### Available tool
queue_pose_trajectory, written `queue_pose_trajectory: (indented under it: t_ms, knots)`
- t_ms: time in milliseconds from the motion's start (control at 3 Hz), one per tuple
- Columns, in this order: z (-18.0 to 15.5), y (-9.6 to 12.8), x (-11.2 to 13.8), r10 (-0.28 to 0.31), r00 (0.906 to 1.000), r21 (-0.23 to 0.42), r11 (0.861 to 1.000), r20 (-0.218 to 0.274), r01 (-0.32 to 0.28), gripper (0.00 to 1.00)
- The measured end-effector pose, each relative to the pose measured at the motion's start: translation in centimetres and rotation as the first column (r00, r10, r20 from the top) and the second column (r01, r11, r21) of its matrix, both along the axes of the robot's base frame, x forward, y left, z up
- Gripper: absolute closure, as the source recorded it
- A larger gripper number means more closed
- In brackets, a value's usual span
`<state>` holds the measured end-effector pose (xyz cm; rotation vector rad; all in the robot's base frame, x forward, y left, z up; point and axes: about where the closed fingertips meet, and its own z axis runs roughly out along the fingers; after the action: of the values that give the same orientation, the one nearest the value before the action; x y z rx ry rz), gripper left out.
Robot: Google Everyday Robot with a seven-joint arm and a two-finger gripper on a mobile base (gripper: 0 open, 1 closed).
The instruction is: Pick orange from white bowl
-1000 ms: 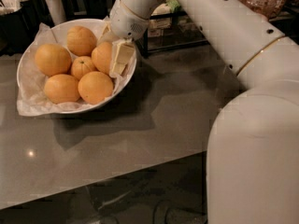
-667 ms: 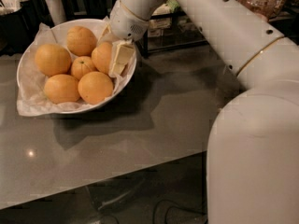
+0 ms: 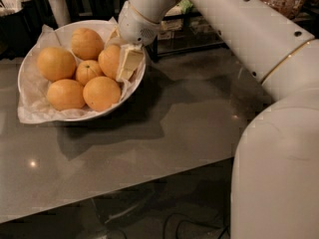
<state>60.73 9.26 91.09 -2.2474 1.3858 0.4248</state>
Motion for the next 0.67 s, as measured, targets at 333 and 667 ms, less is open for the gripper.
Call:
queue_pose_trajectory:
  t_ms: [333, 667]
  knots:
    - [0.2, 0.1, 0.0, 0.0, 1.0, 0.0, 1.0, 0.0, 0.0, 0.99]
    - [0.8, -1.2, -1.0, -0.051, 0.9987, 0.032, 0.998, 0.008, 0.05, 1.0]
